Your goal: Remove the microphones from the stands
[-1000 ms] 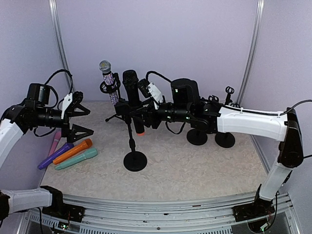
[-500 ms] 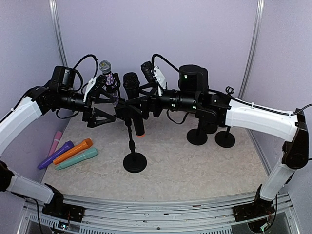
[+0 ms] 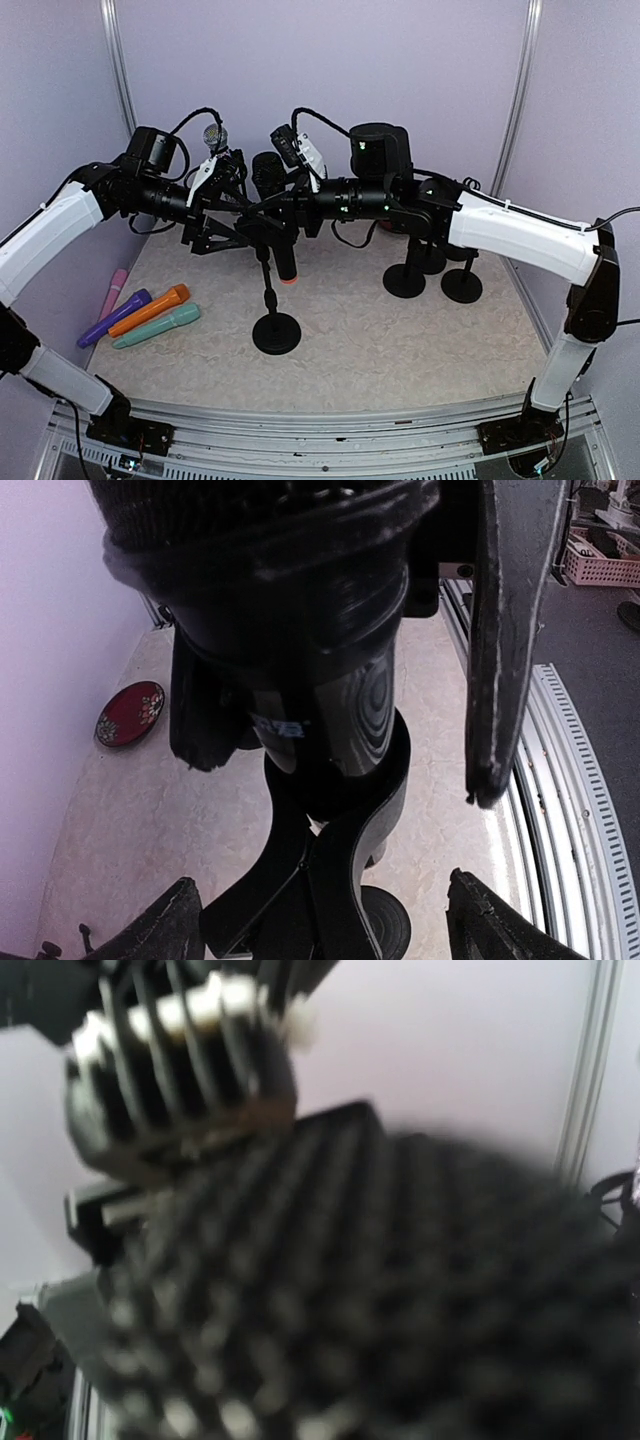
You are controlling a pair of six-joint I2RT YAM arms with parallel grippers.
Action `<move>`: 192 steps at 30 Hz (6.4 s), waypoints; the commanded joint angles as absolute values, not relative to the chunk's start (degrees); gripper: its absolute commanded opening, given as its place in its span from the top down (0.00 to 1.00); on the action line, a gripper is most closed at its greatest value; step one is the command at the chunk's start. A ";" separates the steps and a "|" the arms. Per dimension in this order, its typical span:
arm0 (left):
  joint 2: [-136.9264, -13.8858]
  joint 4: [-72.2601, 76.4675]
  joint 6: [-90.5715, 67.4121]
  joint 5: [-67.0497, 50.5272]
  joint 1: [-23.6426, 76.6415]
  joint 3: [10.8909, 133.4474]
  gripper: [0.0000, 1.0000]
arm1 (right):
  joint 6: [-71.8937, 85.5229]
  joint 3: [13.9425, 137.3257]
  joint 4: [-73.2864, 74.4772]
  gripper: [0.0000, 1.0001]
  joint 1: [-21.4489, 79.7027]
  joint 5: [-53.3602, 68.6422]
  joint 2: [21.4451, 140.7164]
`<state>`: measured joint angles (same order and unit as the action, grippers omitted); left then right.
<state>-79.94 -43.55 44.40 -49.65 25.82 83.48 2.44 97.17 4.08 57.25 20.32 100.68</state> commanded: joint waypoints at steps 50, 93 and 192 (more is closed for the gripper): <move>-86.18 -50.73 48.94 -50.35 25.95 90.38 0.87 | -2.29 99.08 3.18 1.00 57.48 24.26 97.76; -63.88 -55.62 39.26 -46.81 27.84 84.39 0.21 | 3.68 98.41 -26.85 1.00 68.89 11.81 101.69; -53.67 -55.45 56.89 -26.70 4.74 52.27 0.01 | 13.89 65.41 -33.39 0.62 63.30 -18.45 113.37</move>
<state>-53.63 -49.69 56.69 -20.08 4.36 49.63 14.61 63.00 -30.81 63.92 -17.45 111.28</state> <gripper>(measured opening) 0.987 0.423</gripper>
